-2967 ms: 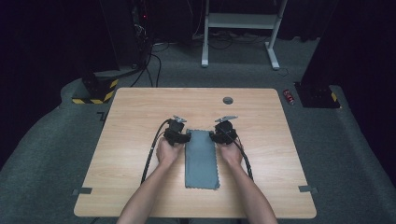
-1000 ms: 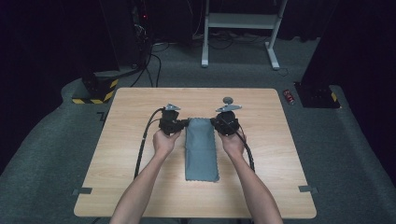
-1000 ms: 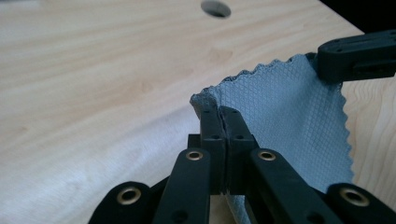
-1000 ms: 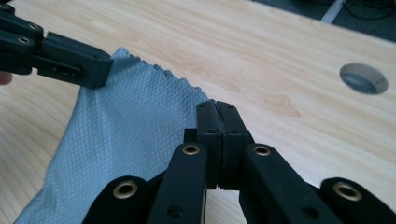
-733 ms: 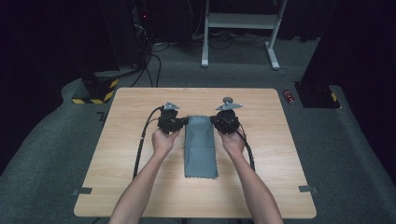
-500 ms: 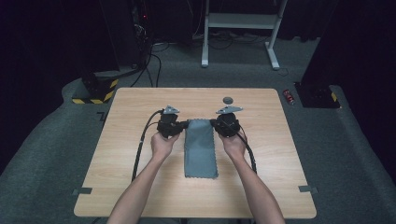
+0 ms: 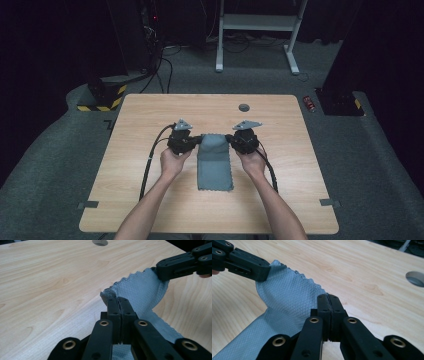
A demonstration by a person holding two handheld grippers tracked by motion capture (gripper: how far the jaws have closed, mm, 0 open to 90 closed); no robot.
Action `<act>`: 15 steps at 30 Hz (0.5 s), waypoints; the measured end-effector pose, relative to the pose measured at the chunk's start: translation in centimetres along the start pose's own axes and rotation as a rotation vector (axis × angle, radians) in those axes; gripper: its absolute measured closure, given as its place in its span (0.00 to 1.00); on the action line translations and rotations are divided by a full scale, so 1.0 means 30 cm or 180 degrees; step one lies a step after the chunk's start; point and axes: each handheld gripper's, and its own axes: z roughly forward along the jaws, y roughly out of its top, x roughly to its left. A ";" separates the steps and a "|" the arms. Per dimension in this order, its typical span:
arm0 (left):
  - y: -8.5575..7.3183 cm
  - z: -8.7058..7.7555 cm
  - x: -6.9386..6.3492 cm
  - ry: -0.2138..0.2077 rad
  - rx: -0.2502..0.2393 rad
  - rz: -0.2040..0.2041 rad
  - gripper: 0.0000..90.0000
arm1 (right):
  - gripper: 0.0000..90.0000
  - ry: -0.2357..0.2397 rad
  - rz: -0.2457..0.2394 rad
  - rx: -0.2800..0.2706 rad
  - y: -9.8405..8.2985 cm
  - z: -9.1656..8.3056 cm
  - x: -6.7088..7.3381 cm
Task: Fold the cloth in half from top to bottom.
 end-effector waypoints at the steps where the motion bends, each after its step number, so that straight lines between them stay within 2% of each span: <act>1: -0.005 -0.002 -0.002 -0.0023 0.0001 -0.0018 0.99 | 0.99 0.0010 0.0008 0.0006 -0.006 -0.001 0.000; 5: -0.021 -0.007 -0.003 -0.0044 0.0012 -0.0002 0.99 | 0.99 0.0043 0.0005 -0.0004 -0.026 -0.007 0.009; 9: -0.038 -0.014 -0.008 -0.0078 -0.0009 -0.0082 0.99 | 0.99 0.0095 -0.0008 0.0009 -0.045 -0.011 0.019; 15: -0.069 -0.015 -0.029 -0.0056 0.0070 0.0041 0.99 | 0.99 0.0137 -0.0048 0.0014 -0.067 -0.022 0.033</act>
